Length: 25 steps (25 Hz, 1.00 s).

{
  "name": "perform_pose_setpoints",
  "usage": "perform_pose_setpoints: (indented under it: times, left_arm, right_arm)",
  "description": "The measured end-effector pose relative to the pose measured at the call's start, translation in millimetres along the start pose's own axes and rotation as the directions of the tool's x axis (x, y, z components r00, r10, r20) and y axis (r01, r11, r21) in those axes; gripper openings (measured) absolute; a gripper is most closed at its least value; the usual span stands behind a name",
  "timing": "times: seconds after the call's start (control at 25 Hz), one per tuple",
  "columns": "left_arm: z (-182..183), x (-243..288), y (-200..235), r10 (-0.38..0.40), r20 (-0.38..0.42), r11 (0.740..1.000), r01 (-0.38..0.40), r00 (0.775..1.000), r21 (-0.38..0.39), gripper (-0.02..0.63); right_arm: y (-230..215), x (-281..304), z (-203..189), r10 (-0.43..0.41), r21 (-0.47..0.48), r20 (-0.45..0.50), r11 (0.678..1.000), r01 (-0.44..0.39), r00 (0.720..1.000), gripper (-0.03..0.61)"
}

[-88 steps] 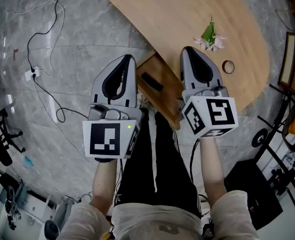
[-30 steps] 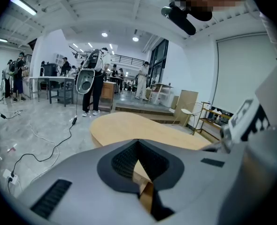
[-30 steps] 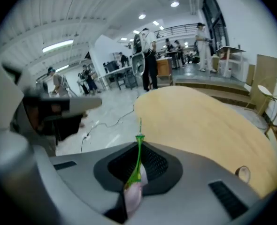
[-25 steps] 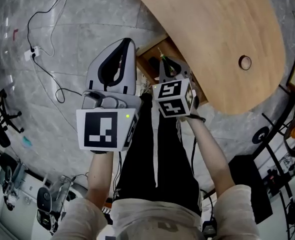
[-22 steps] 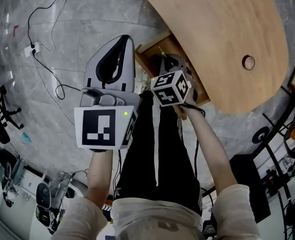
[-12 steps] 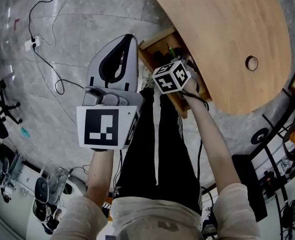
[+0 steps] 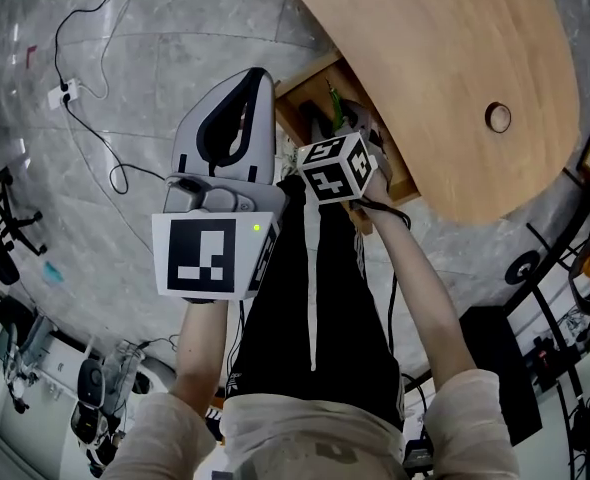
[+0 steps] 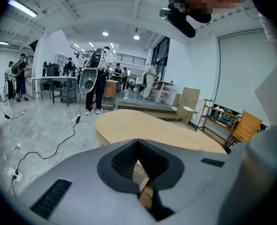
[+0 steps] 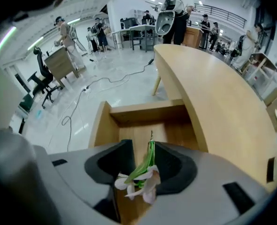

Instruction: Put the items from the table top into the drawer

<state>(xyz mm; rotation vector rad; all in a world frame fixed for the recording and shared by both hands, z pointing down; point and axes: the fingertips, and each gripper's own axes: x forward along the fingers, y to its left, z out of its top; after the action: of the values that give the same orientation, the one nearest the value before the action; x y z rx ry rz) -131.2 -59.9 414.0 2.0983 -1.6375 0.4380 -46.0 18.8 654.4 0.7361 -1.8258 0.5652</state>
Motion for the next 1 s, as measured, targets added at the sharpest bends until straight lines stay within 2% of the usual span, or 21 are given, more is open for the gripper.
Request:
perform_pose_setpoints:
  times: [0.08, 0.12, 0.2, 0.24, 0.32, 0.44, 0.52, 0.56, 0.64, 0.68, 0.8, 0.88, 0.92, 1.0]
  left_arm:
    - [-0.8, 0.0, -1.3, -0.003, -0.002, 1.0, 0.003, 1.0, 0.0, 0.008]
    - [-0.5, 0.8, -3.4, -0.01, -0.003, 1.0, 0.01, 1.0, 0.0, 0.008]
    - [2.8, 4.1, -12.9, -0.034, -0.001, 0.999, 0.034, 0.999, 0.004, 0.008]
    - [6.2, 6.7, -20.3, -0.05, 0.002, 0.999, 0.05, 0.999, 0.01, 0.008]
    - [16.4, 13.5, -38.6, -0.083, 0.016, 0.996, 0.083, 0.996, 0.023, 0.008]
    - [39.3, 25.6, -73.4, -0.145, 0.066, 0.989, 0.143, 0.987, 0.039, 0.008]
    - [58.8, 32.7, -99.8, -0.196, 0.123, 0.98, 0.191, 0.973, 0.053, 0.008]
    - [63.7, 35.5, -111.9, -0.216, 0.125, 0.976, 0.21, 0.968, 0.056, 0.008]
    - [67.5, 40.8, -133.1, -0.249, 0.104, 0.968, 0.244, 0.963, 0.062, 0.008]
    - [69.0, 43.2, -142.9, -0.265, 0.098, 0.964, 0.259, 0.959, 0.066, 0.008]
    - [75.9, 47.8, -170.5, -0.318, 0.11, 0.947, 0.309, 0.942, 0.093, 0.008]
    - [75.6, 50.8, -184.9, -0.343, 0.101, 0.936, 0.331, 0.934, 0.117, 0.008]
    - [72.6, 52.3, -191.1, -0.352, 0.082, 0.932, 0.34, 0.933, 0.125, 0.008]
    - [68.4, 54.6, -203.0, -0.373, 0.06, 0.922, 0.362, 0.926, 0.139, 0.008]
  right_arm:
    - [-0.1, -21.3, 19.2, 0.027, 0.085, 0.098, 0.996, -0.035, 0.995, 0.193]
    - [-4.8, -35.1, 31.7, 0.024, 0.14, 0.169, 0.989, -0.048, 0.985, 0.156]
    - [-25.2, -69.0, 56.5, -0.025, 0.244, 0.318, 0.968, -0.057, 0.948, 0.028]
    - [-39.5, -88.3, 67.6, -0.06, 0.285, 0.383, 0.957, -0.056, 0.922, 0.006]
    - [-72.5, -129.0, 84.8, -0.143, 0.361, 0.488, 0.931, -0.05, 0.861, 0.006]
    - [-123.7, -194.2, 96.8, -0.289, 0.466, 0.588, 0.885, -0.024, 0.755, 0.006]
    - [-151.8, -238.6, 95.3, -0.372, 0.509, 0.628, 0.861, 0.002, 0.683, 0.006]
    - [-162.6, -258.9, 92.1, -0.408, 0.525, 0.64, 0.851, 0.017, 0.651, 0.006]
    - [-178.7, -292.1, 82.5, -0.469, 0.552, 0.648, 0.832, 0.054, 0.6, 0.006]
    - [-184.5, -304.2, 77.0, -0.491, 0.562, 0.647, 0.824, 0.071, 0.583, 0.006]
    - [-194.6, -323.6, 61.5, -0.525, 0.579, 0.639, 0.809, 0.098, 0.562, 0.006]
    - [-199.0, -325.5, 50.6, -0.537, 0.593, 0.626, 0.799, 0.101, 0.565, 0.006]
    - [-202.4, -321.8, 43.5, -0.538, 0.603, 0.613, 0.792, 0.098, 0.579, 0.006]
    - [-214.5, -300.0, 23.9, -0.528, 0.634, 0.56, 0.769, 0.08, 0.639, 0.006]
